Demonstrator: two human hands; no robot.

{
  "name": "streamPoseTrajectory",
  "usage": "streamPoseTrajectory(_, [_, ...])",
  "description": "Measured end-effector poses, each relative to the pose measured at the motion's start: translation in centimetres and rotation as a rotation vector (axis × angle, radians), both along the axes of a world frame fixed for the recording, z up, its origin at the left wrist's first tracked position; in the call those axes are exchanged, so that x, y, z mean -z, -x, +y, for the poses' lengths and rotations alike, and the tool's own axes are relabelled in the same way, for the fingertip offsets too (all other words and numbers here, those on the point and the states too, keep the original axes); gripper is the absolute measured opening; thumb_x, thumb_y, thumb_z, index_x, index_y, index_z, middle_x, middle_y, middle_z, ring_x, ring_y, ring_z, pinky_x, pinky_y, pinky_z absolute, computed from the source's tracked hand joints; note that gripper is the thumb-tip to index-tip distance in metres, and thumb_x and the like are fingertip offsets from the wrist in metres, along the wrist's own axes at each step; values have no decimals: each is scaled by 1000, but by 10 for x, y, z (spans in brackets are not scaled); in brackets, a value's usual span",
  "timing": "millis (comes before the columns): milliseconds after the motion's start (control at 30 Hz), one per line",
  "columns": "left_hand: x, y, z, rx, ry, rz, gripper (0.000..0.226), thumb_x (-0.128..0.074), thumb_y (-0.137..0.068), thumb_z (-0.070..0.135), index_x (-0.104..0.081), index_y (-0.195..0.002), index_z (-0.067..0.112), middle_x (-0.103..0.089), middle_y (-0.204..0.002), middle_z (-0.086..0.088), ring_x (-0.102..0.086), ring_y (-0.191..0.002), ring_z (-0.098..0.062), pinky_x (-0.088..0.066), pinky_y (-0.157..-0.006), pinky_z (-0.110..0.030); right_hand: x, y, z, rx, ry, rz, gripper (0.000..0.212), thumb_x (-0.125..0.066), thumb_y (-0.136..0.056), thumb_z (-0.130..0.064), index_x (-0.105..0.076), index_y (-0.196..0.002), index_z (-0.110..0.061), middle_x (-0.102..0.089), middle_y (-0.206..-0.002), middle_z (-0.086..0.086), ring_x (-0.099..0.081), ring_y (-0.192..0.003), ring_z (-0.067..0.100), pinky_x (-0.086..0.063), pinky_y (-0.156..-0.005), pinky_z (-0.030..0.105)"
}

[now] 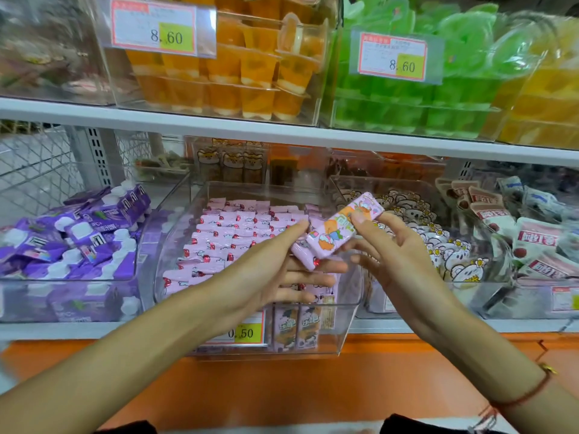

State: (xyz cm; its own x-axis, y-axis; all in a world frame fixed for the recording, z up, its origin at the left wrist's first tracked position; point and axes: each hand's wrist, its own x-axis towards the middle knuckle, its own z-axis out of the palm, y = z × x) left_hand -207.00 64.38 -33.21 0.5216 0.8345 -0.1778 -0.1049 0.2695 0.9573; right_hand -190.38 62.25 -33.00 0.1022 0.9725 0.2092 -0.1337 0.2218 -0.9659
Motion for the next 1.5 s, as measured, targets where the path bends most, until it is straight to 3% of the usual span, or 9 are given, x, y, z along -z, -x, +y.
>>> streamPoseTrajectory(133, [3, -1, 2, -156, -217, 124, 33, -55, -86, 48, -66, -96, 18, -71, -98, -12, -72, -80, -12, -53, -54, -20, 0, -3, 0, 35, -25, 18, 45, -72, -72, -28, -52, -107, -10, -72, -83, 7, -67, -70, 14, -54, -63, 19])
streamPoseTrajectory(233, [4, 4, -2, -201, -363, 118, 19, -63, -85, 37, -63, -100, 26, -74, -92, 5, -70, -83, -5, -53, -59, -15, 1, -5, 0, 88, -44, -71, 58, -74, -61, -37, -56, -109, -9, -72, -89, 1, -68, -79, 9, -52, -64, 15])
streamPoseTrajectory(433, [-3, 8, -5, -348, -840, 254, 26, -64, -79, 46, -63, -99, 30, -63, -81, 17, -59, -82, 0, -49, -73, -20, -1, -14, -8, 247, -442, -827, 68, -73, -78, -36, -39, -136, -25, -49, -131, -8, -42, -123, 1, -33, -101, 15])
streamPoseTrajectory(533, [-3, 6, -9, -337, -993, 322, 30, -61, -77, 54, -62, -101, 38, -63, -86, 14, -59, -86, -8, -47, -68, -24, -1, -7, -13, 98, -575, -939, 63, -63, -86, -26, -35, -142, -27, -49, -131, -12, -42, -123, -1, -31, -97, 8])
streamPoseTrajectory(700, [2, 5, -3, -297, -819, 248, 53, -56, -71, 62, -49, -117, 37, -66, -97, 17, -62, -91, 3, -48, -68, -12, -5, -9, -14, 66, -591, -768, 57, -66, -87, -15, -39, -134, -32, -52, -121, -20, -58, -98, 4, -48, -81, 16])
streamPoseTrajectory(833, [18, 13, 2, -160, -945, 626, 37, -44, -86, 60, -50, -116, 39, -55, -109, 26, -52, -95, 10, -48, -80, -21, -3, -17, -9, 130, -464, -584, 42, -67, -82, -23, -45, -115, -36, -52, -103, -30, -57, -73, -3, -47, -63, 8])
streamPoseTrajectory(1000, [28, 18, 7, -7, -1245, 993, 30, -49, -91, 51, -53, -117, 38, -50, -98, 26, -36, -95, 4, -34, -73, -20, 3, -25, -6, 68, -344, -776, 31, -68, -73, -42, -52, -99, -35, -56, -103, -28, -56, -69, 7, -50, -66, 18])
streamPoseTrajectory(1200, [28, 22, 12, -16, -1190, 967, 23, -55, -91, 41, -55, -113, 39, -40, -82, 32, -33, -86, 4, -29, -64, -11, 14, -31, -3, -25, -379, -1163, 14, -75, -77, -24, -67, -89, -25, -63, -103, -12, -60, -98, 9, -46, -85, 32])
streamPoseTrajectory(1500, [28, 21, 13, -35, -1179, 967, 23, -58, -87, 41, -54, -110, 39, -40, -81, 31, -34, -83, 6, -27, -62, -9, 19, -19, -10, 1, -470, -1473, 9, -63, -87, -34, -71, -91, -32, -69, -82, -16, -57, -81, 8, -36, -80, 28])
